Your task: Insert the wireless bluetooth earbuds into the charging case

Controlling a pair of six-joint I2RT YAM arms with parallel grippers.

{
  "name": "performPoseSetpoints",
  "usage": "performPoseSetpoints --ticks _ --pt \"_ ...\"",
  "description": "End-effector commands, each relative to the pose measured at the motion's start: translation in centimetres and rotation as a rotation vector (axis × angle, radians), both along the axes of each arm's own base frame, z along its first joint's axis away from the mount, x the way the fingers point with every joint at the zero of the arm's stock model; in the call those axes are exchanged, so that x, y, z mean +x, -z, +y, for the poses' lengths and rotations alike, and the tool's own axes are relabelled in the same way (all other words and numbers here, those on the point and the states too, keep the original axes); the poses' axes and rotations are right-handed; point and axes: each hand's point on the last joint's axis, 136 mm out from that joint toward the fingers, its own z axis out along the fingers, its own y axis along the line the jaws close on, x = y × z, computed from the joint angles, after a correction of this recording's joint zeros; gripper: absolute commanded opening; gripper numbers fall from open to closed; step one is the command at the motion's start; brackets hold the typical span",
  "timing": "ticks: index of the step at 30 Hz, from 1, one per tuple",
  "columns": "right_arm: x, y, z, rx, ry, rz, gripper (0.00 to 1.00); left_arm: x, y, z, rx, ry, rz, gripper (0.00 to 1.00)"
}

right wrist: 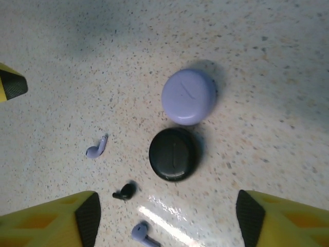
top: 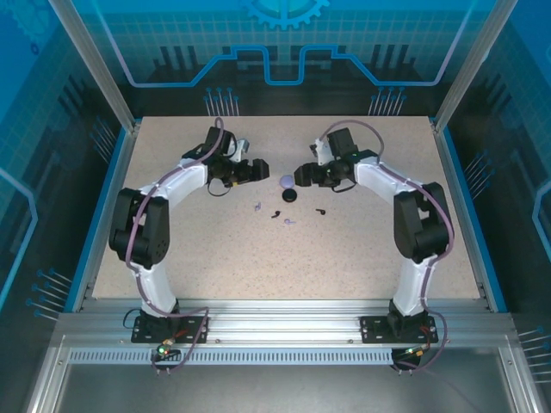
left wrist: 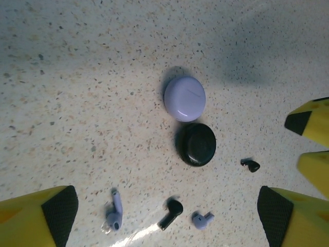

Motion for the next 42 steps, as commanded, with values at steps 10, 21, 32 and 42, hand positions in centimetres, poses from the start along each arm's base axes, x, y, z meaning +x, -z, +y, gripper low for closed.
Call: performPoseSetpoints --ticks 10,21,32,42 --pt "2.1 4.4 1.9 0.003 0.064 0.225 0.44 2.4 2.2 -2.3 -0.107 -0.010 0.126 0.75" --pt "3.7 5.9 3.2 0.041 0.062 0.275 0.39 3.4 3.3 -2.9 -0.132 -0.021 0.163 0.71" --pt "4.4 7.2 4.5 0.051 0.025 0.318 0.36 2.9 3.5 -1.7 -0.112 -0.041 0.174 0.71" --pt "5.2 6.8 6.6 0.064 -0.039 0.313 0.36 2.1 3.4 0.3 -0.124 -0.076 0.177 0.71"
